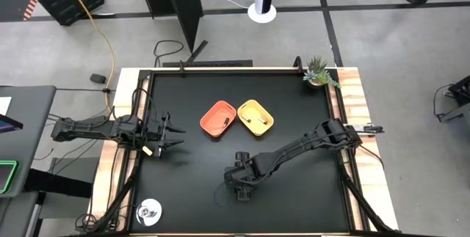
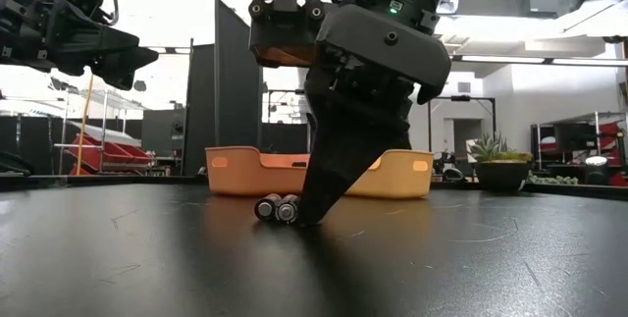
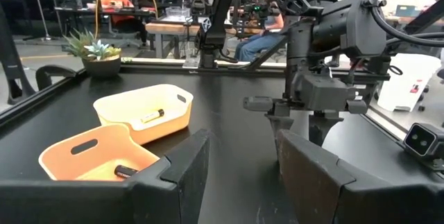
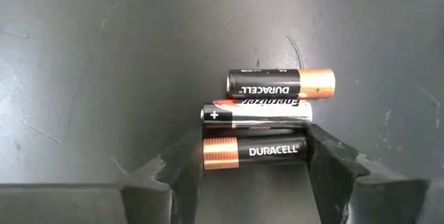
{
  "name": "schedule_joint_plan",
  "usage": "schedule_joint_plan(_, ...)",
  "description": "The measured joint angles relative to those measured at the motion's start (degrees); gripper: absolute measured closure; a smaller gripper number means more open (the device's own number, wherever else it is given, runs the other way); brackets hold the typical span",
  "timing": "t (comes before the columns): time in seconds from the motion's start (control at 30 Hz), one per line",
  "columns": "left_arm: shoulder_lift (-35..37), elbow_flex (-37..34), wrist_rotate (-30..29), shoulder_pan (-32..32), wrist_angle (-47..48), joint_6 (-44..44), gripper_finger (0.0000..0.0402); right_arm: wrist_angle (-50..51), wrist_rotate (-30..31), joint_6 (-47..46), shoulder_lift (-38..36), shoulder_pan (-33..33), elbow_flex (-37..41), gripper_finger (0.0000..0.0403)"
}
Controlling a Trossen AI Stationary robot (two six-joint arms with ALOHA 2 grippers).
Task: Sort batteries
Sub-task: Put the black battery into the orange bin
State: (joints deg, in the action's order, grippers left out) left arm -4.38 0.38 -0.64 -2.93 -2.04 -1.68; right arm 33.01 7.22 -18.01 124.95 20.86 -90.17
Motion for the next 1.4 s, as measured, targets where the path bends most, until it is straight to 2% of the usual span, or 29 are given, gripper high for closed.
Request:
schedule_joint_plan(0.6, 0.0, 0.0, 0.0, 0.0, 0.1, 0.0, 0.0235, 3.1, 0.1, 1.1, -2.7, -3.5, 0.2, 0.0189)
schedule_joint_plan(0.83, 0.0, 0.0, 0.0, 0.0, 0.0, 0.0, 0.0235, 1.7, 4.1, 4.3, -5.7, -6.3, 0.1, 0.0189)
schedule_joint_plan(1.07, -0.1, 0.0, 0.0, 0.0, -0.3, 0.3, 0.0235, -7.5, 13.7, 11.3, -10.1, -10.7, 0.0, 0.0189)
schedule_joint_plan(1.23, -0.1, 0.0, 0.0, 0.0, -0.3, 0.4, 0.0235, -17.3, 14.4, 16.1, -10.4, -16.0, 0.0, 0.0189)
schedule_joint_plan(1.4, -0.1, 0.0, 0.0, 0.0, -0.2, 0.1, 0.0235, -17.1, 14.3, 15.8, -10.4, -21.2, 0.0, 0.0183)
